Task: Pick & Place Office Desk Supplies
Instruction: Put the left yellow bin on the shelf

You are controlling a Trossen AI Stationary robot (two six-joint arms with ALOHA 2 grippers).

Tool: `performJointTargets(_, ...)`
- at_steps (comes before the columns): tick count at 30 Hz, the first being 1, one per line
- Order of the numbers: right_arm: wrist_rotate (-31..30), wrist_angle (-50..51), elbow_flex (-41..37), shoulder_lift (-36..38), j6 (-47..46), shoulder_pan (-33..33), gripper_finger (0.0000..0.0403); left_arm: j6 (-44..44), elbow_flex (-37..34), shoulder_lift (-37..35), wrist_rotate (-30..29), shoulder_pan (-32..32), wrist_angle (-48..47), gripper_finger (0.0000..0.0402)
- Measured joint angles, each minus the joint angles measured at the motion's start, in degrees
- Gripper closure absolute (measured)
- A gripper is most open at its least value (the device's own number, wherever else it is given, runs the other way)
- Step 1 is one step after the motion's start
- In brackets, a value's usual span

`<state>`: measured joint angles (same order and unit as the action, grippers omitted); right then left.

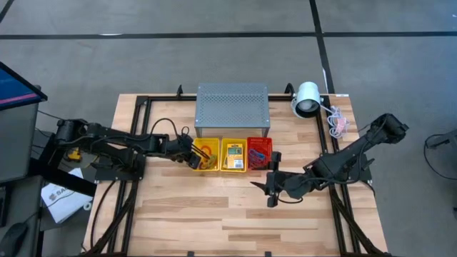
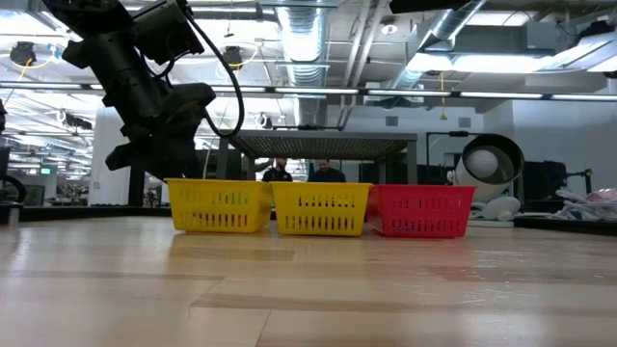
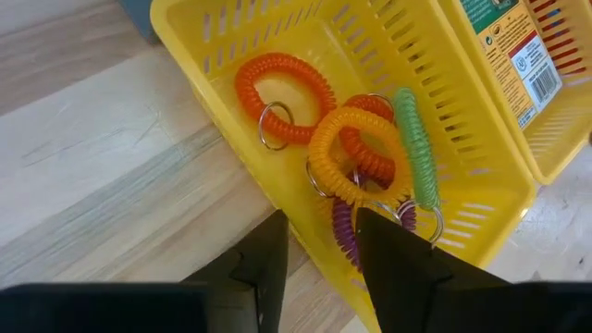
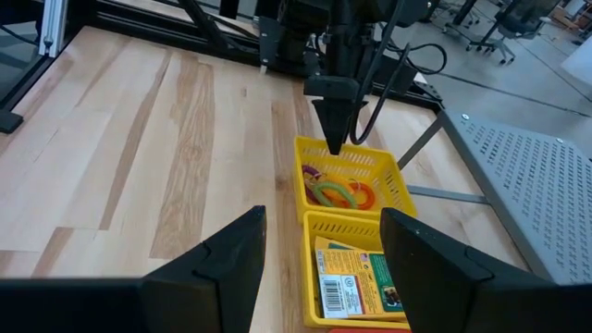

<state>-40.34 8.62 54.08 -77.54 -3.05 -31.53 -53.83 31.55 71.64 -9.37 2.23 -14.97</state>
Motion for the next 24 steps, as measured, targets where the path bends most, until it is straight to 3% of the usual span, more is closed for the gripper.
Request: performJointTargets(24,0.0,0.0,0.0,0.0,0.0,0.0,0.0198,2.8,0.0,0.0,0.7,0.0,0.1,0.0370)
